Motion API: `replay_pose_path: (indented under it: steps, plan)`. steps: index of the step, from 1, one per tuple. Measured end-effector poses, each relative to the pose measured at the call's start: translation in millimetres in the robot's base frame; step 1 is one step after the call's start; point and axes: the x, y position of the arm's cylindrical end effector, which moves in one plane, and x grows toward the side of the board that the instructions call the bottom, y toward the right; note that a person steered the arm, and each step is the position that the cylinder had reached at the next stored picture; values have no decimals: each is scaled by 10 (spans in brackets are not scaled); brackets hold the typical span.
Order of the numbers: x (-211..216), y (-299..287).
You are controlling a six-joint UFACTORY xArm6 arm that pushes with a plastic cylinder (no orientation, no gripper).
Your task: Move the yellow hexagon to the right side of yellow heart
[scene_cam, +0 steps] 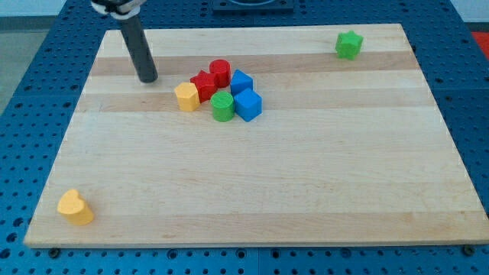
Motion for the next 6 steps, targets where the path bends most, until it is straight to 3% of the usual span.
replay_pose_path:
  steps: [5,6]
  plan:
    - [-71,902]
    - [304,902]
